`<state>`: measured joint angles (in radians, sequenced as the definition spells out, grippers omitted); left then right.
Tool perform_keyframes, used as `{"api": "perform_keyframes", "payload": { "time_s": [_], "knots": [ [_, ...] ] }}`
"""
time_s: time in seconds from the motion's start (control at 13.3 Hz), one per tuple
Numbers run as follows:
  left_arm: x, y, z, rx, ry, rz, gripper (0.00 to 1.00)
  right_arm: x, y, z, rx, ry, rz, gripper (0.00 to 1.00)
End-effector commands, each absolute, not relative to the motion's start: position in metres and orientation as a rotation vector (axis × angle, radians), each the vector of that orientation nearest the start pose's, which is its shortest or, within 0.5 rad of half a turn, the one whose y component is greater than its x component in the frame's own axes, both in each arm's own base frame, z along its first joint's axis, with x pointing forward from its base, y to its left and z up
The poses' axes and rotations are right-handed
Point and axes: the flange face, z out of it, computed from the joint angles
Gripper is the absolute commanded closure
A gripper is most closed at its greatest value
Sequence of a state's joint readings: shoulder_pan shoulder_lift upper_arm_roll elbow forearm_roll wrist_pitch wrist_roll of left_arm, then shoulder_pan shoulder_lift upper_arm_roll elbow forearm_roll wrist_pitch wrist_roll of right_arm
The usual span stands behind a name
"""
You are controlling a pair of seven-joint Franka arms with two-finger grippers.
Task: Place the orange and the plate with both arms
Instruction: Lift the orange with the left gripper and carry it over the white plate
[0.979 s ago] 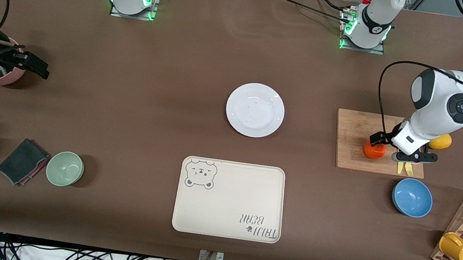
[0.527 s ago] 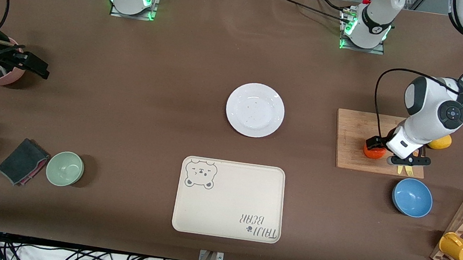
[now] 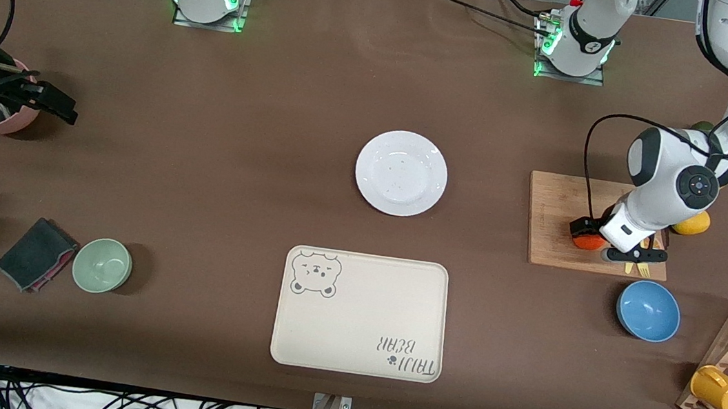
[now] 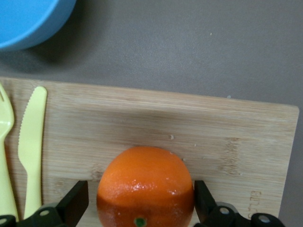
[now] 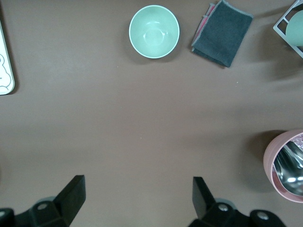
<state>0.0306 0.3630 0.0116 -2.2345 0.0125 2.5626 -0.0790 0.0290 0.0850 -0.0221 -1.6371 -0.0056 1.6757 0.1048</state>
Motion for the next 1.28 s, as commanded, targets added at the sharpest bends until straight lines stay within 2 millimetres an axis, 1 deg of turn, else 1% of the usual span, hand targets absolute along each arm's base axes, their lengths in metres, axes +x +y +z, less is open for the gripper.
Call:
{"api": "perform_keyframes", "payload": {
  "time_s": [0.0, 0.08, 0.15, 0.3, 0.38, 0.45, 0.53, 0.68, 0.83, 0.9, 0.98, 1.13, 1.2],
  "knots": [
    [0.545, 0.026, 0.204, -3.135, -0.149, 0.036, 0.57, 0.583, 0.003, 0.557, -3.132, 0.151, 0.080, 0.00],
    [0.545, 0.026, 0.204, -3.136, -0.139, 0.038, 0.81, 0.583, 0.003, 0.557, -3.132, 0.153, 0.080, 0.00],
    [0.545, 0.025, 0.204, -3.136, -0.136, 0.039, 0.98, 0.583, 0.003, 0.557, -3.132, 0.153, 0.080, 0.00],
    [0.545, 0.024, 0.209, -3.136, -0.136, 0.034, 1.00, 0.583, 0.004, 0.557, -3.132, 0.151, 0.080, 0.00],
    [0.546, 0.021, 0.219, -3.137, -0.130, 0.022, 1.00, 0.583, 0.003, 0.557, -3.132, 0.153, 0.080, 0.00],
    [0.549, 0.013, 0.233, -3.141, -0.113, 0.017, 1.00, 0.583, 0.004, 0.557, -3.132, 0.151, 0.080, 0.00],
    [0.551, -0.005, 0.245, -3.162, -0.098, -0.006, 1.00, 0.583, 0.003, 0.557, -3.132, 0.153, 0.080, 0.00],
    [0.552, -0.034, 0.268, -3.241, -0.168, -0.057, 1.00, 0.583, 0.003, 0.557, -3.132, 0.153, 0.080, 0.00],
    [0.547, -0.081, 0.281, -3.272, -0.128, -0.067, 1.00, 0.583, 0.004, 0.557, -3.132, 0.151, 0.080, 0.00],
    [0.543, -0.112, 0.282, -3.276, -0.158, -0.057, 1.00, 0.583, 0.004, 0.557, -3.132, 0.153, 0.080, 0.00],
    [0.536, -0.146, 0.283, -3.283, -0.183, -0.044, 1.00, 0.583, 0.003, 0.557, -3.132, 0.153, 0.080, 0.00],
    [0.527, -0.215, 0.297, -3.312, -0.221, -0.057, 1.00, 0.583, 0.003, 0.557, -3.132, 0.153, 0.080, 0.00],
    [0.513, -0.257, 0.297, -3.319, -0.234, -0.038, 1.00, 0.583, 0.003, 0.557, -3.132, 0.155, 0.080, 0.00]
  ]
}}
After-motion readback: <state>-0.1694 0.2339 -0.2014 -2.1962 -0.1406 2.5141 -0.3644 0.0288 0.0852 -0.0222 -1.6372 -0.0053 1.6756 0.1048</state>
